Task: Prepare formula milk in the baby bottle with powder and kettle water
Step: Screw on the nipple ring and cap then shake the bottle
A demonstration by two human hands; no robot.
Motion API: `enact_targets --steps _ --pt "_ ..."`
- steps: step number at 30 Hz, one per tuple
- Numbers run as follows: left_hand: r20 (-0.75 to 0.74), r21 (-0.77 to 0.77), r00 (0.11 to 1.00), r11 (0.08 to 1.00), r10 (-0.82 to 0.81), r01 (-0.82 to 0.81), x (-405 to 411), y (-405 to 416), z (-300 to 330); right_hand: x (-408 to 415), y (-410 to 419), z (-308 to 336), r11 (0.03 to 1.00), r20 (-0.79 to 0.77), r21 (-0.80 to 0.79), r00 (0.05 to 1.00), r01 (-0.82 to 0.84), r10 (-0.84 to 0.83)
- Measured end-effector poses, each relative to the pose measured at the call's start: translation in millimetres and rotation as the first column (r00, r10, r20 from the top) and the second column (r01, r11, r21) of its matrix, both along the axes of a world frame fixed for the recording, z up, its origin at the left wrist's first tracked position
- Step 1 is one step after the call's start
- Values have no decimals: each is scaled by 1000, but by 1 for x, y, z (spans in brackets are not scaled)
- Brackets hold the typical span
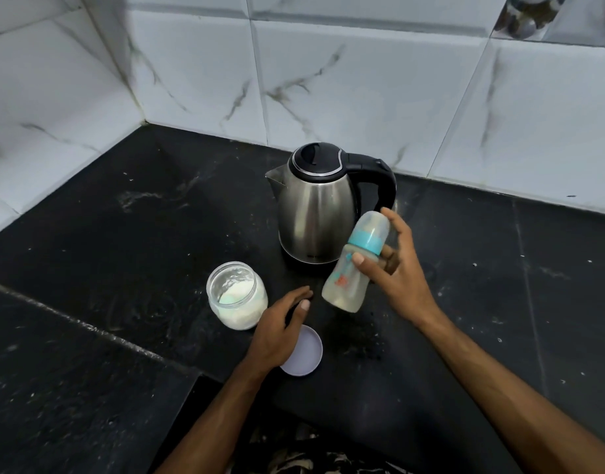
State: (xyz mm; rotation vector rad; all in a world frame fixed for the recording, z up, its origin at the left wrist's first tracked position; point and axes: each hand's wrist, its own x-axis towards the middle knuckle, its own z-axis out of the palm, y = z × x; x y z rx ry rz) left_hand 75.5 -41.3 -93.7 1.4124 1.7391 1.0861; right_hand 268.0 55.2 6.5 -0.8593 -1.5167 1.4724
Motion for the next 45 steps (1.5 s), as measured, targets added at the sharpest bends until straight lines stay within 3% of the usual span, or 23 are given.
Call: enact_targets --steps 3,8,13,16,18,22,23,26,28,32,37,41,43,45 --pt "27 12 1000 1000 12 -12 1 0 -2 -1 -4 5 999 20 16 999 -43 43" --pt "49 25 999 999 23 -25 3 -2 -4 -4 0 0 971 -192 -143 957 190 -216" --pt "73 10 997 999 34 -35 2 -3 -5 0 -18 -8 994 28 -73 997 -75 77" --pt "70 24 997 999 33 -35 3 -3 -4 -3 -8 1 973 -131 -168 975 157 -180" --pt "77 25 996 999 38 -40 3 -4 -5 -5 -7 1 942 -207 -251 938 225 -279" --pt "65 21 997 999 40 -41 2 -3 -8 -5 -30 -7 990 28 -132 998 -57 61" --pt "65 22 997 999 39 -41 1 -3 -9 -4 -29 -7 991 41 -111 996 -74 79" --pt "57 33 998 999 38 -40 1 -2 -8 -8 -14 2 977 -130 -171 980 130 -154" --pt "58 36 998 998 39 -41 2 -3 -7 -9 -11 3 959 -181 -217 958 181 -221" --pt "63 37 997 998 38 -41 1 -3 -7 -10 -27 0 990 28 -122 997 -68 72" --pt "59 37 998 999 38 -40 2 -3 -5 -12 -18 4 963 -171 -228 967 146 -187" --pt "76 29 997 999 32 -34 2 -4 -5 -10 -31 0 988 21 -134 996 -78 81" --pt "70 31 997 999 36 -39 1 -4 -5 -10 -23 5 993 -39 -121 999 6 -11" --pt "65 35 997 999 38 -40 2 -4 -3 -10 -13 9 966 -192 -212 963 147 -188"
